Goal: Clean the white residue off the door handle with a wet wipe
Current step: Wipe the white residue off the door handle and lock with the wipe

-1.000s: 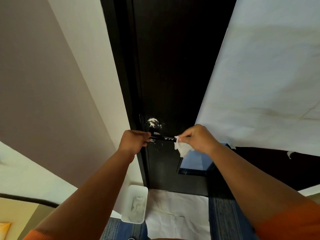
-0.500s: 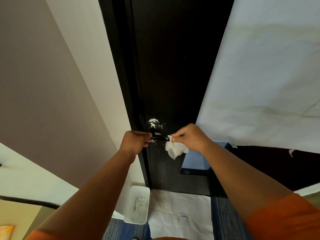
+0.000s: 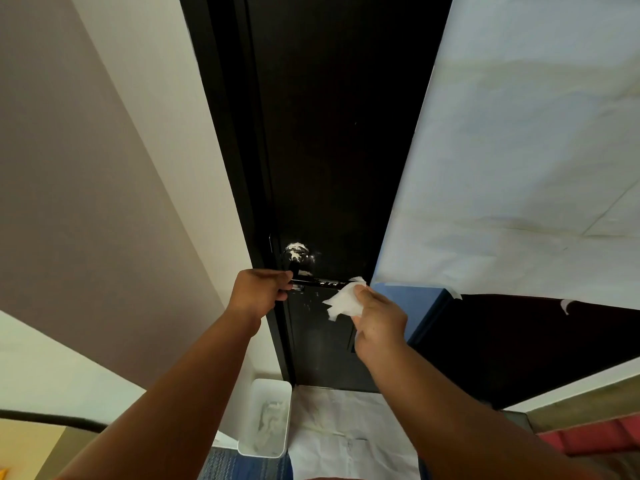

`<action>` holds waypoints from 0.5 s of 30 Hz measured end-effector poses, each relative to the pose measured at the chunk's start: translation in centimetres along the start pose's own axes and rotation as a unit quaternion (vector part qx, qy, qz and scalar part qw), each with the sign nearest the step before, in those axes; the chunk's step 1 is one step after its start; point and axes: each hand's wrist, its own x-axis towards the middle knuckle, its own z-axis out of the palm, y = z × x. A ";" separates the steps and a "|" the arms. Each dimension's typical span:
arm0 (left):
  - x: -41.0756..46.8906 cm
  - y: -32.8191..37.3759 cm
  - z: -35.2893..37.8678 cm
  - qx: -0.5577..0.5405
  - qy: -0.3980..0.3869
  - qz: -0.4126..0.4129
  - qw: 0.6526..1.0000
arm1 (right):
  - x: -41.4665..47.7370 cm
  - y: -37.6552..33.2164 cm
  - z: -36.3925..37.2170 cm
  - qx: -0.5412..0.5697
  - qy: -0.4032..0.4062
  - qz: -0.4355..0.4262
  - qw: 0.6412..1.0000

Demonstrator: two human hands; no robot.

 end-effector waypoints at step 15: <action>-2.5 -2.7 0.8 -0.079 -0.006 -0.025 0.997 | -1.4 1.6 1.2 -0.096 -0.156 0.033 0.983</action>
